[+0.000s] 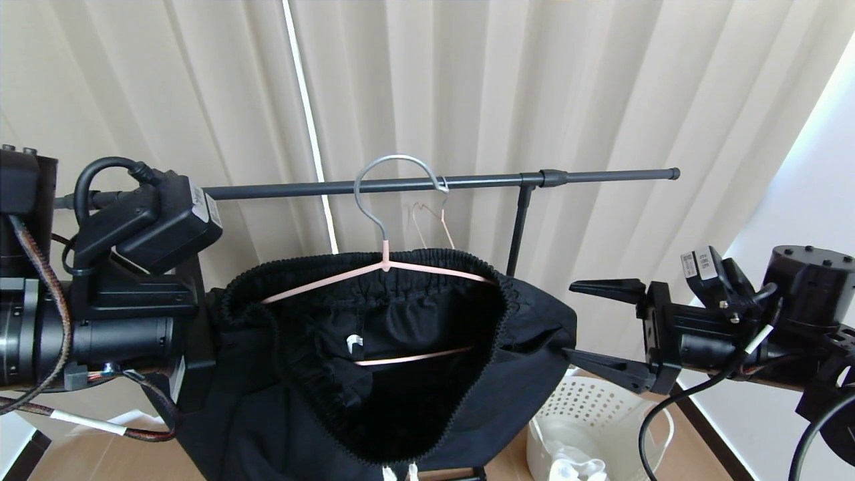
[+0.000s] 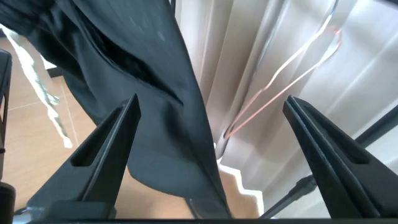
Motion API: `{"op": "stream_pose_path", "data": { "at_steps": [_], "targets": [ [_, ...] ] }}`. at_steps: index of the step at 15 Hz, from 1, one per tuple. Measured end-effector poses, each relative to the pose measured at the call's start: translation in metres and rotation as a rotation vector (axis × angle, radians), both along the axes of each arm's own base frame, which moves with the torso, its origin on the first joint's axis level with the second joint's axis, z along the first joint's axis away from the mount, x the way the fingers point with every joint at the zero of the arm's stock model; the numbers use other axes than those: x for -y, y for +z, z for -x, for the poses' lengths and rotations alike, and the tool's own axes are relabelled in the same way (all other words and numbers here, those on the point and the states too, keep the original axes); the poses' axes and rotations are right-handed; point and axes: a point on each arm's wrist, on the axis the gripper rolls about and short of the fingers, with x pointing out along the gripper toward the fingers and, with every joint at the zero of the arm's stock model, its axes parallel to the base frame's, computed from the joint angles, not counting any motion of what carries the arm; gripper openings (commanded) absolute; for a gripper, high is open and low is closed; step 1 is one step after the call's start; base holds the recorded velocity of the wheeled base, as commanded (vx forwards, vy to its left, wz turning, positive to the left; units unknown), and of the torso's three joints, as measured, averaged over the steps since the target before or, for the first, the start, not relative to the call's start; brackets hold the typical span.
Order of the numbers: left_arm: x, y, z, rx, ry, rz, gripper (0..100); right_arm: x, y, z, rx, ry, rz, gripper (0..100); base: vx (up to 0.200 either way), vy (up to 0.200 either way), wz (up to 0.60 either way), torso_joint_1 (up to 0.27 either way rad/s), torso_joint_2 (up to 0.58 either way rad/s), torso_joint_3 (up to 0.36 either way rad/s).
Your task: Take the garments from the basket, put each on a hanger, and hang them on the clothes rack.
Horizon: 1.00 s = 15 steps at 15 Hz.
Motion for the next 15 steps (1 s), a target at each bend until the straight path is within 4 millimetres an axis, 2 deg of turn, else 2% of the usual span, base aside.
{"op": "stream_pose_path", "data": {
  "at_steps": [7,11,12,15],
  "targets": [
    [-0.003,0.008,0.008,0.028,0.006,0.022,0,-0.004,-0.029,-0.012,-0.027,0.009,0.061,100,0.000,0.000,0.00,0.000,0.00,0.000],
    [-0.005,0.008,0.012,0.032,0.006,0.024,0,-0.009,-0.039,-0.015,-0.054,0.023,0.072,100,0.000,0.000,0.00,0.000,0.00,0.000],
    [-0.005,0.008,0.012,0.031,0.007,0.026,0,-0.009,-0.040,-0.015,-0.058,0.024,0.074,0,0.000,0.000,0.00,0.000,0.00,0.000],
    [-0.005,0.007,0.013,0.021,0.011,0.031,0,-0.010,-0.041,-0.017,-0.058,-0.004,0.085,0,0.000,0.000,0.00,0.000,0.00,0.000]
  ]
}}
